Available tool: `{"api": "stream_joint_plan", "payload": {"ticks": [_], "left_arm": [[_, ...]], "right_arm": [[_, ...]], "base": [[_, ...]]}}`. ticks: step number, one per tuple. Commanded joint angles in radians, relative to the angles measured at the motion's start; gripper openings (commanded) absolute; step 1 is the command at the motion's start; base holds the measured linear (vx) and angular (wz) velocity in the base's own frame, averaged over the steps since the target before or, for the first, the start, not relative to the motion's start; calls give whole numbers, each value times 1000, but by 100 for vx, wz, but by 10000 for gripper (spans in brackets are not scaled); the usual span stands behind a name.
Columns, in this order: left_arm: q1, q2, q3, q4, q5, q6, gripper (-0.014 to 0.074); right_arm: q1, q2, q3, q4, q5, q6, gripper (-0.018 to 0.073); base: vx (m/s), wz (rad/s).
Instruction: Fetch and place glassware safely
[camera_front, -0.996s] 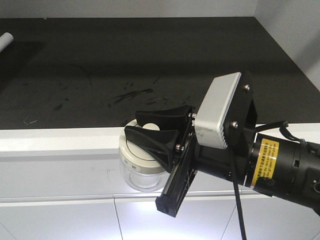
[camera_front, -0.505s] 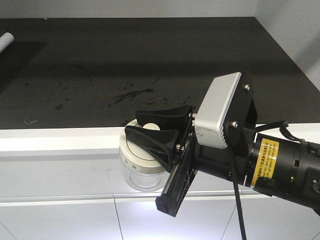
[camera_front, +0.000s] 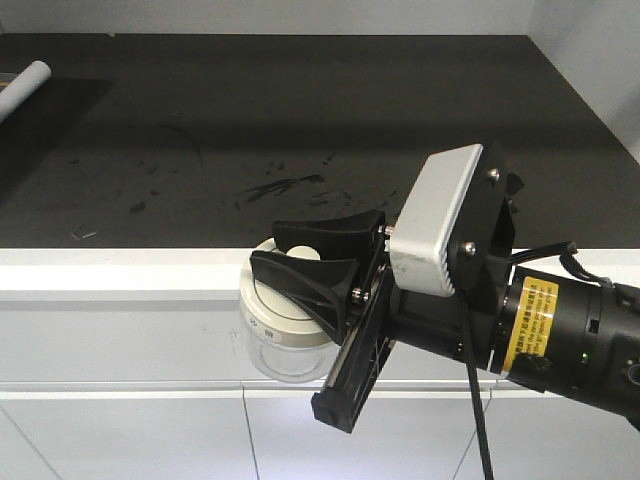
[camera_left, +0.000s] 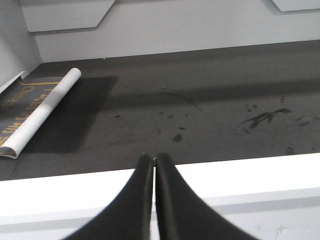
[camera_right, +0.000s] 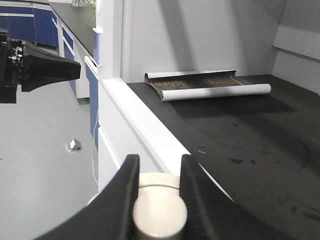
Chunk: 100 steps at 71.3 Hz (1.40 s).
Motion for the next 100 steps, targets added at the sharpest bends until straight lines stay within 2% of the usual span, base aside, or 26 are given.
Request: {"api": "stream_joint_plan", "payload": {"ticks": [1, 61, 100], "left_arm": [[-7, 7, -25, -8, -68, -11, -7], [-7, 7, -25, -8, -68, -11, -7], [-7, 7, -25, -8, -68, -11, -7]], "right_arm": [[0, -27, -33, 40, -52, 0, -3], [0, -27, -33, 40, -52, 0, -3], [0, -27, -33, 40, -52, 0, -3]], "base": [[-3, 11], [-3, 15], [-6, 44]]}}
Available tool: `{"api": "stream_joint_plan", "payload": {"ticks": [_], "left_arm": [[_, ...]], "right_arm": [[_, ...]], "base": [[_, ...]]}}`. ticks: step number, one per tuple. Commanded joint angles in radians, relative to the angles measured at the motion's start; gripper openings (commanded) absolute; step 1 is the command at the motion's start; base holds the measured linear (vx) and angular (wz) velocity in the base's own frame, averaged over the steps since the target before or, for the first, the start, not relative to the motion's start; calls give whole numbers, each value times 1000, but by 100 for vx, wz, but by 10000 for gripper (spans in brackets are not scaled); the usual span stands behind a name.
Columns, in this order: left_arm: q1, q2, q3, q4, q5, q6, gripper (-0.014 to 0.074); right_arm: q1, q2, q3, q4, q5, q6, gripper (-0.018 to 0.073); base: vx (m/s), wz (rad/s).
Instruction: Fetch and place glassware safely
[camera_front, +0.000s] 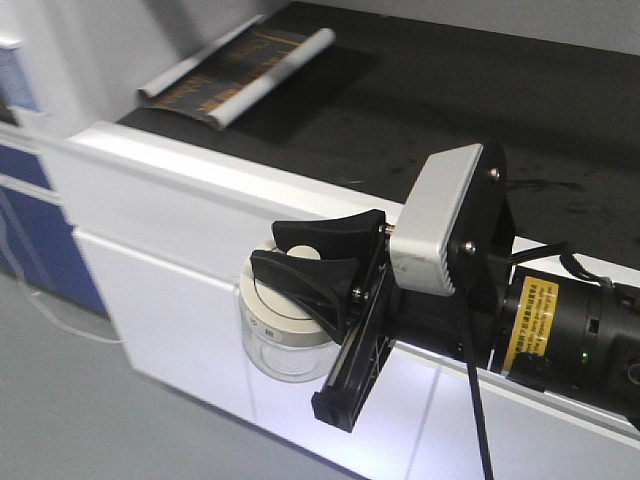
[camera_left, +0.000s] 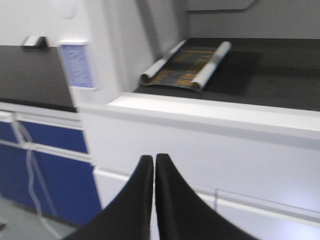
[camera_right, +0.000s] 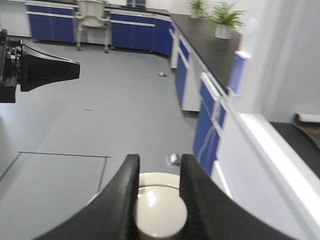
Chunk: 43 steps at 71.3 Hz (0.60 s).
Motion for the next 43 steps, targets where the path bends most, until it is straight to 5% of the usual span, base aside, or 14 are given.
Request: {"api": "stream_joint_plan", "payload": {"ticks": [1, 43], "left_arm": [[-7, 7, -25, -8, -68, -11, -7], [-7, 7, -25, -8, -68, -11, -7]], "right_arm": [[0, -27, -33, 40, -52, 0, -3], [0, -27, -33, 40, -52, 0, -3]], "base": [[-7, 57], [-6, 61]]}}
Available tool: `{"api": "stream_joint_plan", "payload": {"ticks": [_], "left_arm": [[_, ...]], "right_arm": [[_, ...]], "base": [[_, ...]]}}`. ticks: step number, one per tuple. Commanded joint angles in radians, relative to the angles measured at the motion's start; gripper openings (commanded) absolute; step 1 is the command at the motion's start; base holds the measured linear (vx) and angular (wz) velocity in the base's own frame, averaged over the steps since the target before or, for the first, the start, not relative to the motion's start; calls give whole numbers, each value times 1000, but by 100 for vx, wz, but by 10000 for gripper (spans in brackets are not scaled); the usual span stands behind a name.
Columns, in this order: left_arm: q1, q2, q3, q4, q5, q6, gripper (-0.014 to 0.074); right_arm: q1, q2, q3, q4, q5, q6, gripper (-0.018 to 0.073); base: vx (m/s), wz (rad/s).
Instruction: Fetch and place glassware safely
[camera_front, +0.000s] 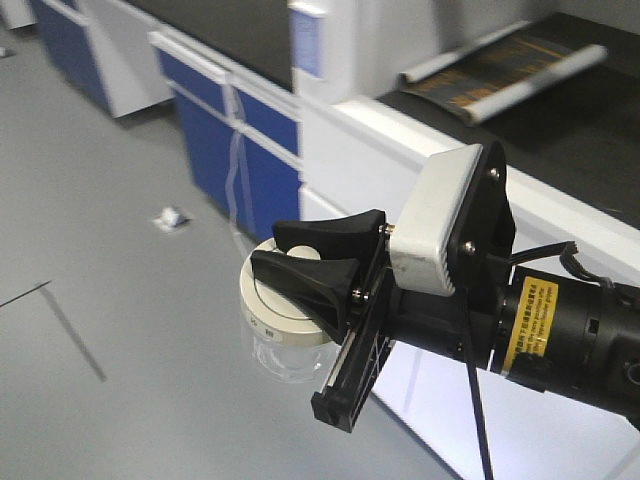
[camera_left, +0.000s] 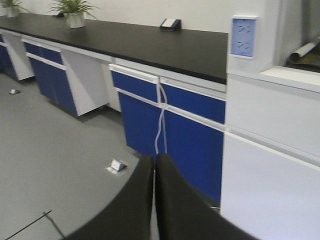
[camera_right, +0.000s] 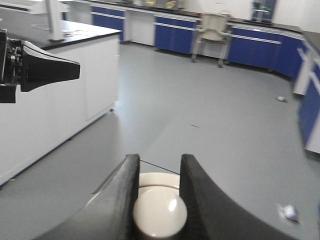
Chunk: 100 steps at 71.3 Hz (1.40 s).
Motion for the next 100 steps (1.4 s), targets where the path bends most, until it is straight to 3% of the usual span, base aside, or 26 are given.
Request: {"api": "stream_joint_plan", "payload": {"ticks": [1, 44, 100], "left_arm": [[-7, 7, -25, -8, -68, -11, -7], [-7, 7, -25, -8, -68, -11, -7], [-7, 7, -25, -8, -68, -11, -7]], "right_arm": [[0, -27, -33, 40, -53, 0, -3], [0, -27, -33, 40, -54, 0, -3], [0, -27, -33, 40, -55, 0, -3]], "base": [[0, 73], [7, 75], [26, 27]]}}
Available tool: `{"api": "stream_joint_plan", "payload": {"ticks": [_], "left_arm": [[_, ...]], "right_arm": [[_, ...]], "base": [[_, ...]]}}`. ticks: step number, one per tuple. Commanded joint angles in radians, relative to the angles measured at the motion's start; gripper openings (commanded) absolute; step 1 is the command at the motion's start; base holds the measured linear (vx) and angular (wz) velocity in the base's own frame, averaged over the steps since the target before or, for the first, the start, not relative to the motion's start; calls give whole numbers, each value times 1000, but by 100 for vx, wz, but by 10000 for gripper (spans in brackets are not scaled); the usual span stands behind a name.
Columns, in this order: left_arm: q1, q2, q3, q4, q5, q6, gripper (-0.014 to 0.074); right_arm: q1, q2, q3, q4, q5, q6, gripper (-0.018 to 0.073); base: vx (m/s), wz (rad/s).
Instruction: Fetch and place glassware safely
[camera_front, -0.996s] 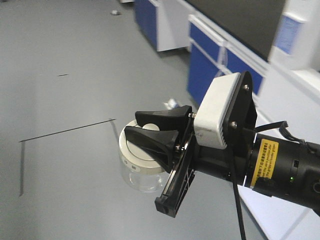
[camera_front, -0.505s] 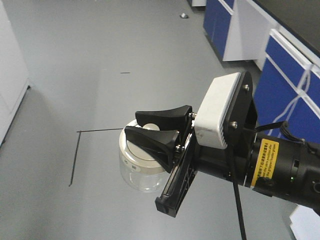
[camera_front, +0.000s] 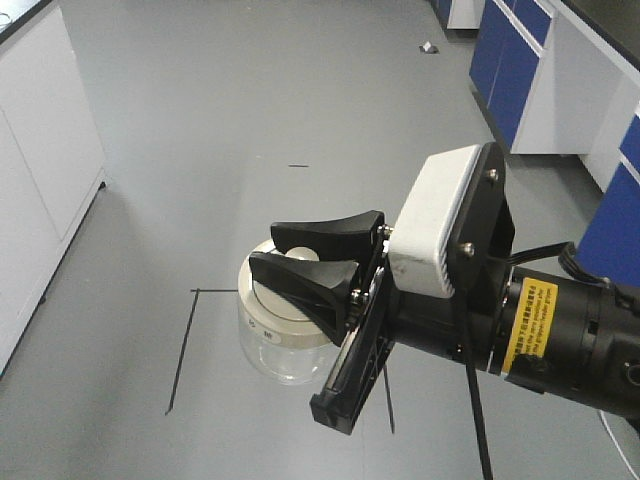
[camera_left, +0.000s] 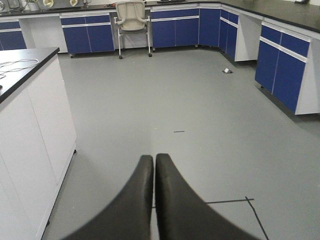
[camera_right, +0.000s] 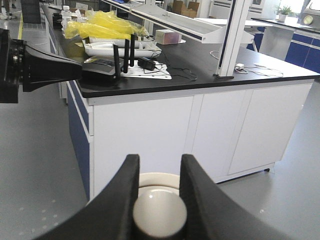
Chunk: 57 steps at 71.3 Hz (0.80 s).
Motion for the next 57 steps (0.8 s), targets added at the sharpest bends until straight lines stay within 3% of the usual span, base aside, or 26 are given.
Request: {"api": "stream_joint_plan", "payload": {"ticks": [1, 57], "left_arm": [[-7, 7, -25, -8, -68, -11, -7], [-7, 7, -25, -8, -67, -11, -7]], "right_arm": [[-1, -27, -33, 40, -53, 0, -3], [-1, -27, -33, 39, -53, 0, -3]], "base": [[38, 10], [44, 8]]}}
